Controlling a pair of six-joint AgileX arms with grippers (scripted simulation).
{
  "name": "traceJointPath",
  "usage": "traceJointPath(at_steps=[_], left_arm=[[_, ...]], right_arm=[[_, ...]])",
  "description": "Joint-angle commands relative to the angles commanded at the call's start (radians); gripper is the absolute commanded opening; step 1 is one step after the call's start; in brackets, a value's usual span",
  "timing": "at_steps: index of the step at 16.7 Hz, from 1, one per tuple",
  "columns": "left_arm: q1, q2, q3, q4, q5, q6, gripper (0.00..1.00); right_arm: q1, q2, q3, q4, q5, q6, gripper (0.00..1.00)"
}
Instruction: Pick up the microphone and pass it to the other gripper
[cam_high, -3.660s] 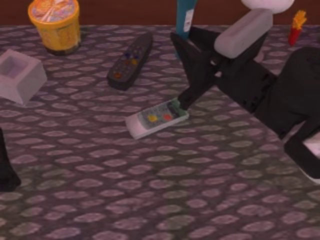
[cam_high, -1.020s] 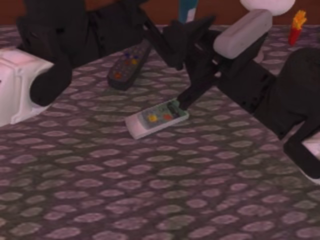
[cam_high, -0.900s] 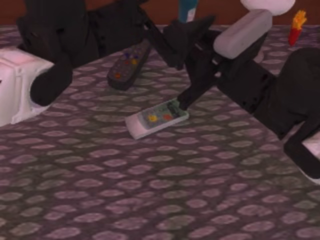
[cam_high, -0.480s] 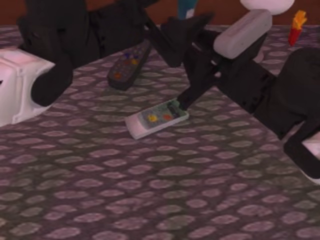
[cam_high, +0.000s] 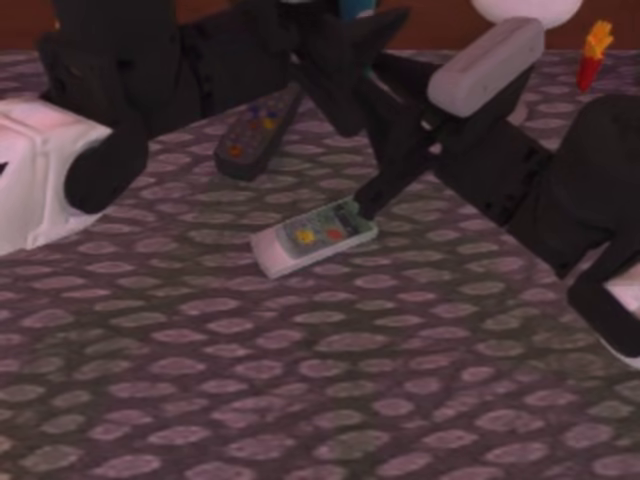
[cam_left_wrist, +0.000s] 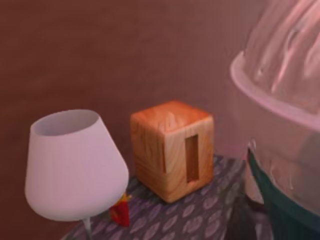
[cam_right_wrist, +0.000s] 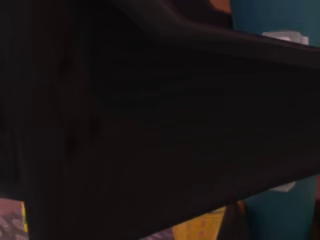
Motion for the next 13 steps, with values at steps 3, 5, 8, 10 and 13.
traceJointPath(at_steps=[3, 5, 8, 10, 13], left_arm=[[0.0, 0.0, 0.0, 0.0, 0.0, 0.0, 0.0], [0.0, 0.0, 0.0, 0.0, 0.0, 0.0, 0.0], [0.0, 0.0, 0.0, 0.0, 0.0, 0.0, 0.0], [0.0, 0.0, 0.0, 0.0, 0.0, 0.0, 0.0], [0.0, 0.0, 0.0, 0.0, 0.0, 0.0, 0.0]], right_arm=[[0.0, 0.0, 0.0, 0.0, 0.0, 0.0, 0.0], [0.0, 0.0, 0.0, 0.0, 0.0, 0.0, 0.0], [0.0, 0.0, 0.0, 0.0, 0.0, 0.0, 0.0], [0.0, 0.0, 0.0, 0.0, 0.0, 0.0, 0.08], [0.0, 0.0, 0.0, 0.0, 0.0, 0.0, 0.3]])
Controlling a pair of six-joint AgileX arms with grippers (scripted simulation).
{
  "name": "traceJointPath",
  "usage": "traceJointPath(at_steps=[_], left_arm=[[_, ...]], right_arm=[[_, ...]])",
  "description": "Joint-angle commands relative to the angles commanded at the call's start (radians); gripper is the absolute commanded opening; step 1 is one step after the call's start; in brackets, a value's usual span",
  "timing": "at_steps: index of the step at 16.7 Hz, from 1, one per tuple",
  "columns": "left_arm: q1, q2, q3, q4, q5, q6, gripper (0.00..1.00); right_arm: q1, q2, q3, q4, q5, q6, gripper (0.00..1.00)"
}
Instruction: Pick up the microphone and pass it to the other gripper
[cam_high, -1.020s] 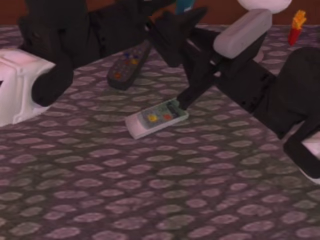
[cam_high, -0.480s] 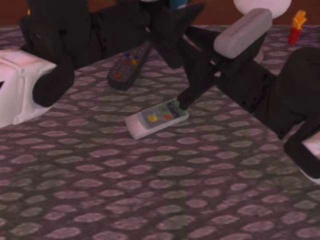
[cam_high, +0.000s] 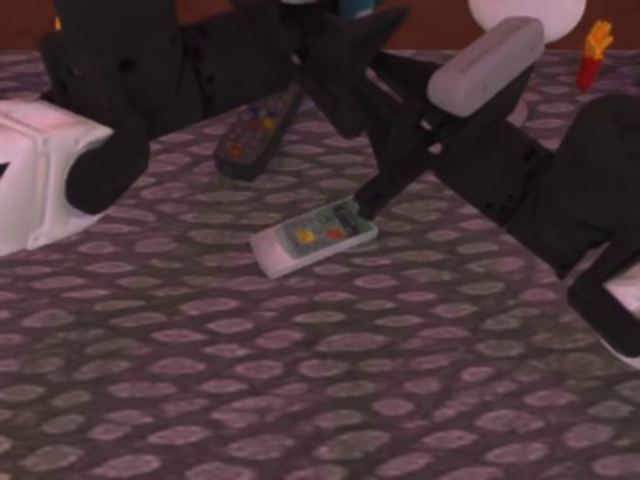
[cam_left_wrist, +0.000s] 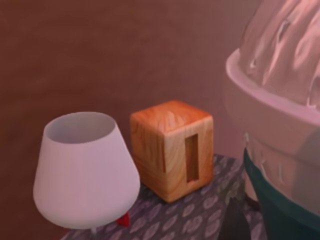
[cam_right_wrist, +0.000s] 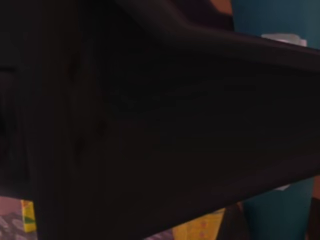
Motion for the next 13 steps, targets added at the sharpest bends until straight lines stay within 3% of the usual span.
traceJointPath(at_steps=[9, 13], left_arm=[[0.0, 0.0, 0.0, 0.0, 0.0, 0.0, 0.0], [0.0, 0.0, 0.0, 0.0, 0.0, 0.0, 0.0]], right_arm=[[0.0, 0.0, 0.0, 0.0, 0.0, 0.0, 0.98], [0.0, 0.0, 0.0, 0.0, 0.0, 0.0, 1.0]])
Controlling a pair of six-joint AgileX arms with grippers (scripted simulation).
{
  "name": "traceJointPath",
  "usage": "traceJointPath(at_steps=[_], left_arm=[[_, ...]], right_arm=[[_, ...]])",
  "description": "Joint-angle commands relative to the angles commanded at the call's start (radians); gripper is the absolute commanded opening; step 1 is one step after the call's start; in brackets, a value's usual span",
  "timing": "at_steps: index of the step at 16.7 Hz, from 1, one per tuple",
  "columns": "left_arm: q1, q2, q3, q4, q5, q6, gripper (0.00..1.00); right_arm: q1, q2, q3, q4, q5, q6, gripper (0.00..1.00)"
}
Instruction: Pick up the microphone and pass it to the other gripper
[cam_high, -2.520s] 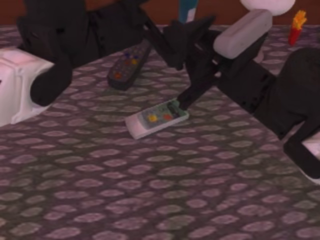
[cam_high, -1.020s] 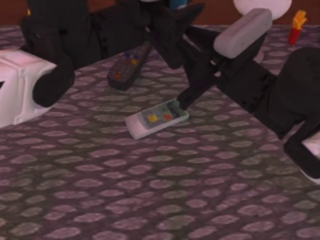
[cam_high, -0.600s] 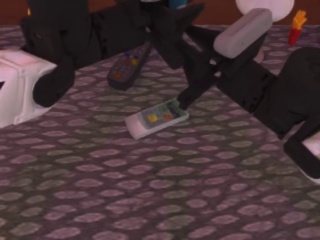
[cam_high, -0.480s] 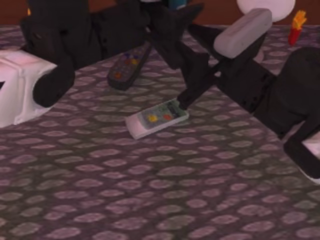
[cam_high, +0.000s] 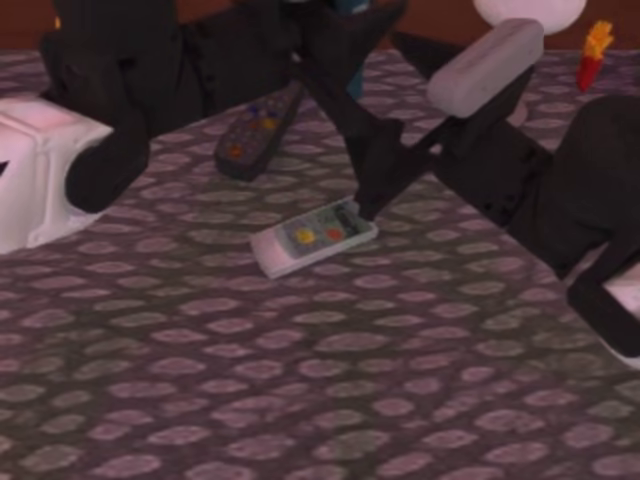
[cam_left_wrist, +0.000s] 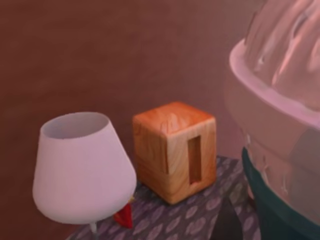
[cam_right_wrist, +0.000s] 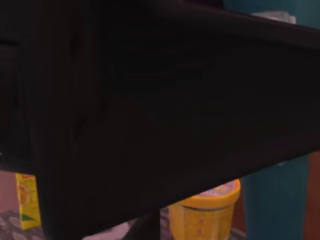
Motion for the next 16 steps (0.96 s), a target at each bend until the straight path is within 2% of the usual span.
traceJointPath(at_steps=[6, 13, 16], left_arm=[[0.002, -0.005, 0.004, -0.002, -0.002, 0.004, 0.0], [0.128, -0.069, -0.054, -0.009, 0.109, 0.007, 0.0], [0.163, -0.084, -0.07, -0.012, 0.136, 0.009, 0.0]], right_arm=[[-0.004, 0.003, -0.007, 0.0, 0.004, -0.003, 1.0], [-0.033, -0.193, -0.219, 0.012, -0.032, 0.001, 1.0], [-0.038, -0.244, -0.27, 0.017, -0.044, 0.003, 1.0]])
